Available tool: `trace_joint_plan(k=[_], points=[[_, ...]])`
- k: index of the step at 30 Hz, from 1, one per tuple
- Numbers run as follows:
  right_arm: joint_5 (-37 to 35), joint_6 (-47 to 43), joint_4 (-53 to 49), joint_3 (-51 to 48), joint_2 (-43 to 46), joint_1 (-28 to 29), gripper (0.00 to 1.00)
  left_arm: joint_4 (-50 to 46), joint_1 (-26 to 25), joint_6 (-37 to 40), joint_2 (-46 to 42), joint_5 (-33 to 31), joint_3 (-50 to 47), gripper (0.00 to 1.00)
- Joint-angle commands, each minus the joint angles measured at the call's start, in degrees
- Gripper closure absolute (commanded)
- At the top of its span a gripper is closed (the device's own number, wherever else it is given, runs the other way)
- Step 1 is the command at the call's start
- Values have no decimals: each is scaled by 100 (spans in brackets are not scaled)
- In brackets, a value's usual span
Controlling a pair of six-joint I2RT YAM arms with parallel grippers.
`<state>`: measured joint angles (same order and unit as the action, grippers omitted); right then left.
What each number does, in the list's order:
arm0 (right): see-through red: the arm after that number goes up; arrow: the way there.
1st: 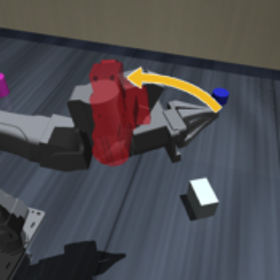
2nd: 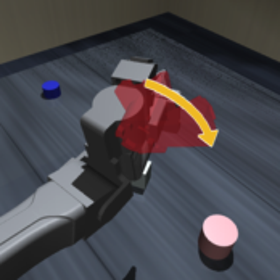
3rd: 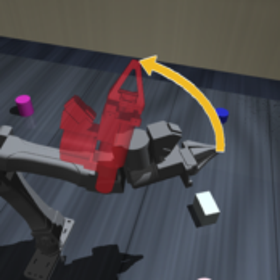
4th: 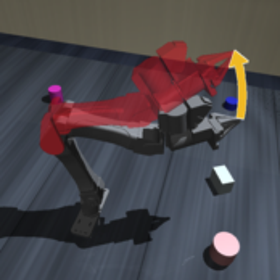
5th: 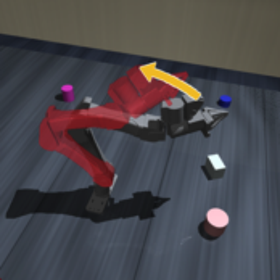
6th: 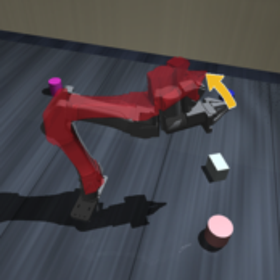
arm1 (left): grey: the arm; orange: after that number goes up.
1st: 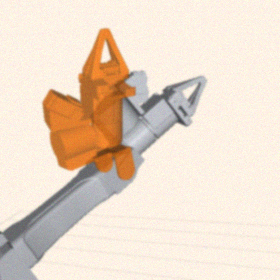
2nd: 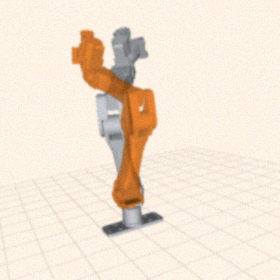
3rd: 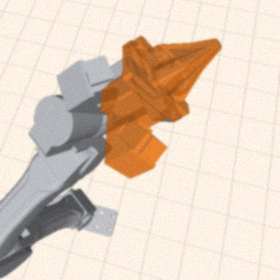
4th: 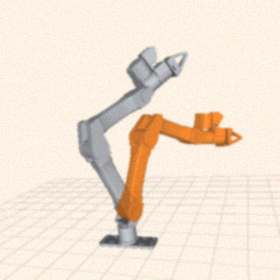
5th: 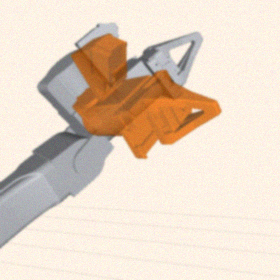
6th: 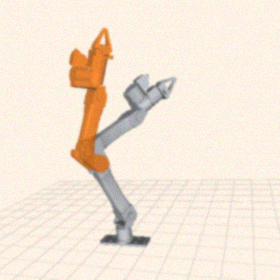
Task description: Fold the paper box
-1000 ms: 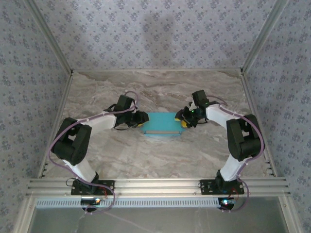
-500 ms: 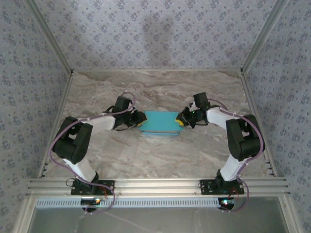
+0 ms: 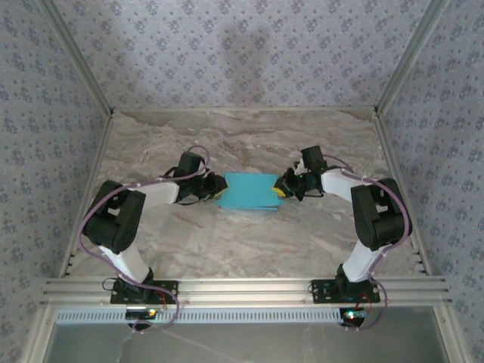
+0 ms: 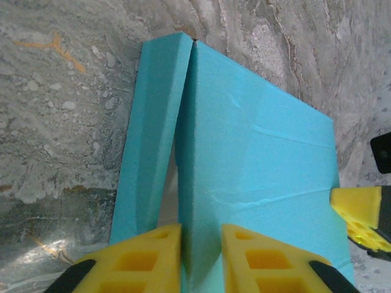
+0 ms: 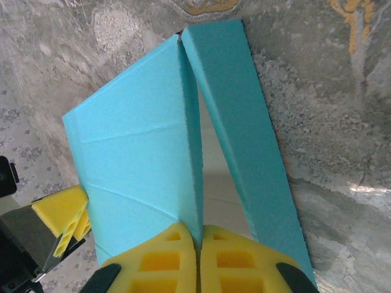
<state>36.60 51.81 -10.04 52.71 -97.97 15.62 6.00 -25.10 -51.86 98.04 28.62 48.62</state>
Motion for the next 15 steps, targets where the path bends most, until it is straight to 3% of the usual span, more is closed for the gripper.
trace_joint_plan(k=[1,10,15], points=[[-387,-296,-749,28,135,-34,87,-190,88,166,-186,180,15,71],[-824,-1010,-1634,485,485,-96,70,-1329,187,1016,-628,-185,426,65],[-828,-1221,-1919,725,589,-101,67,-1444,148,1176,-512,-206,464,64]])
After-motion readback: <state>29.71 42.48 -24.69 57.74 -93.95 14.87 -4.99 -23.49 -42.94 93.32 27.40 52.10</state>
